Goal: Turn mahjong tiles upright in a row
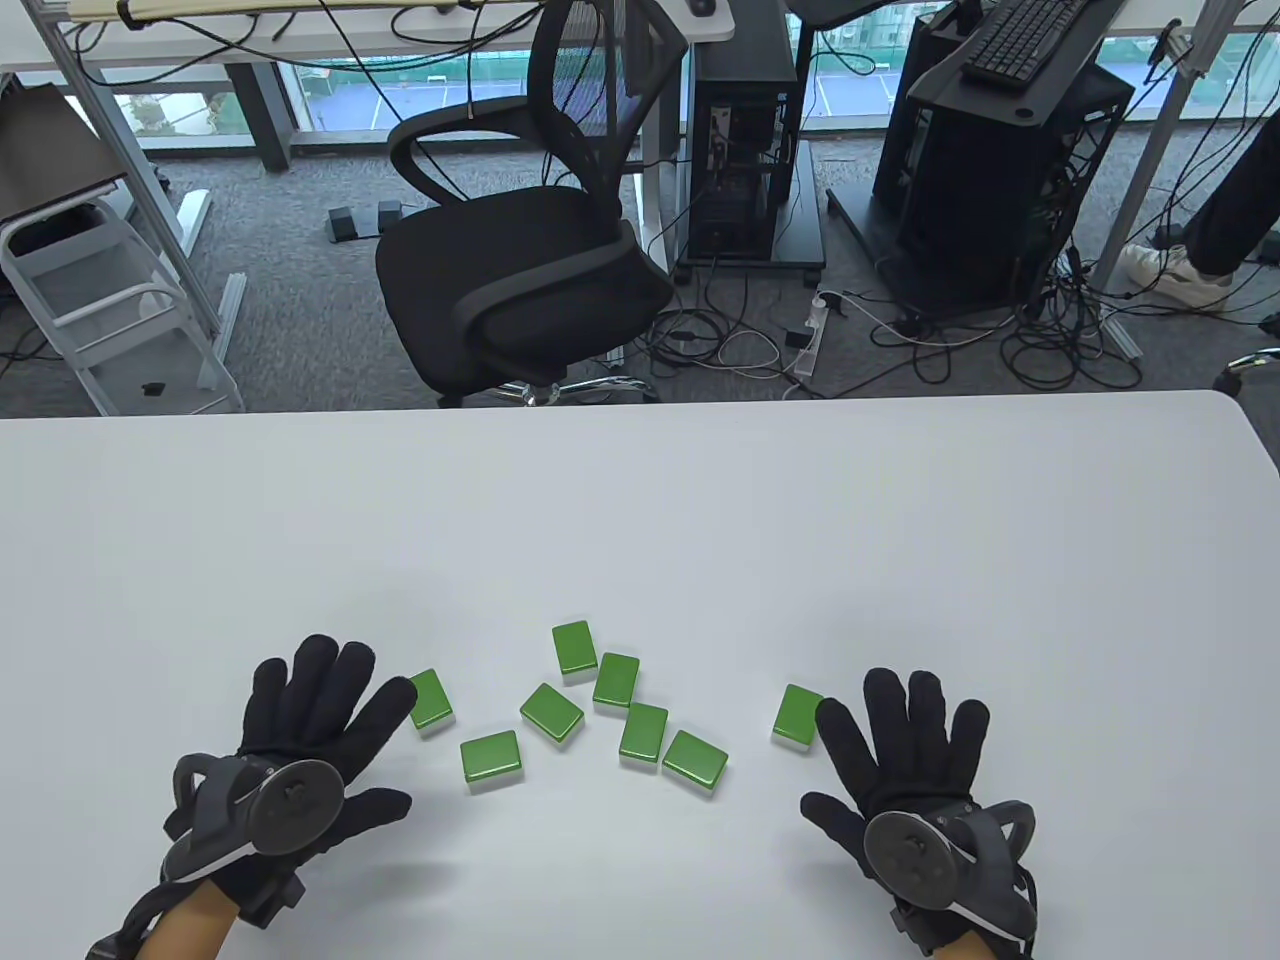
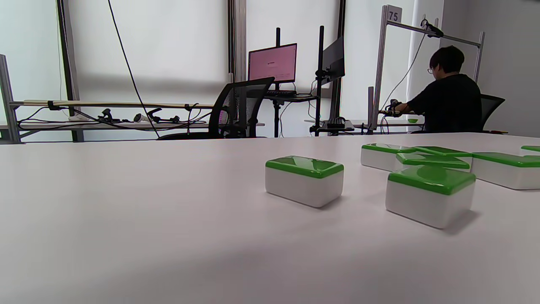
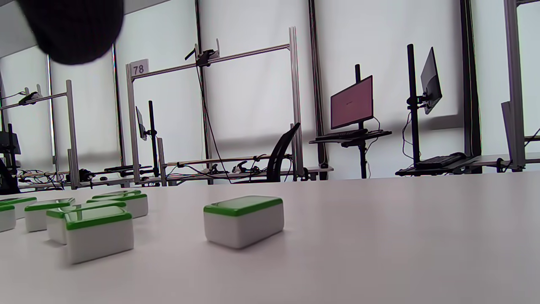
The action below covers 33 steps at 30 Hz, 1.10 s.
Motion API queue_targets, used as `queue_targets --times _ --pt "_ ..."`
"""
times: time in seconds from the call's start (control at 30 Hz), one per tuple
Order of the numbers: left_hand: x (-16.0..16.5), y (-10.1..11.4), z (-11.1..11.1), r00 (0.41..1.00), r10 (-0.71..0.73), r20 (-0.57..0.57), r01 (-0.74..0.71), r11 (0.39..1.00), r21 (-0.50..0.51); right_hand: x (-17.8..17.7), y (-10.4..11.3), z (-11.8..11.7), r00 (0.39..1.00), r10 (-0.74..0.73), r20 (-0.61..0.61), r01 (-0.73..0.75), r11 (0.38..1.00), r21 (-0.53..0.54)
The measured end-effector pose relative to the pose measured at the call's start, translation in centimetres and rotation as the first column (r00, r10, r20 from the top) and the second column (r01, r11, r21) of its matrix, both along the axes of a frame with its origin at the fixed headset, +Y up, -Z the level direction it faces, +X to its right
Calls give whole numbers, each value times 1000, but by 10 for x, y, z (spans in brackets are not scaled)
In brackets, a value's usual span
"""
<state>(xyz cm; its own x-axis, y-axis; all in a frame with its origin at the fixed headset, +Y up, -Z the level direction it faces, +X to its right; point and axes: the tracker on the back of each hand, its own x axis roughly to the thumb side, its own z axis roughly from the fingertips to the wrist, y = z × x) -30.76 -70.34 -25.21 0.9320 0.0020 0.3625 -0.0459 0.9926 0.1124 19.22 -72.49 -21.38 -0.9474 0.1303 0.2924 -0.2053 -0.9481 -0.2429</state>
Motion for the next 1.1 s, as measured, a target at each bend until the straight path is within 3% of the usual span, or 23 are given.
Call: queue_targets --times 0.27,0.53,0.8,1.1 --pt "28 3 -33 995 -97 -10 96 992 -85 -2 -1 1 1000 13 -1 -13 1000 -3" --pt "39 -27 -74 970 -230 -75 203 942 -269 -2 0 1 1000 11 0 -11 1000 0" --pt "43 -50 -91 941 -321 -109 260 889 -376 -3 0 1 1000 19 0 -19 1000 -9" --pt "53 -61 -95 937 -322 -137 267 911 -315 -4 1 1 1000 30 -1 -30 999 -19"
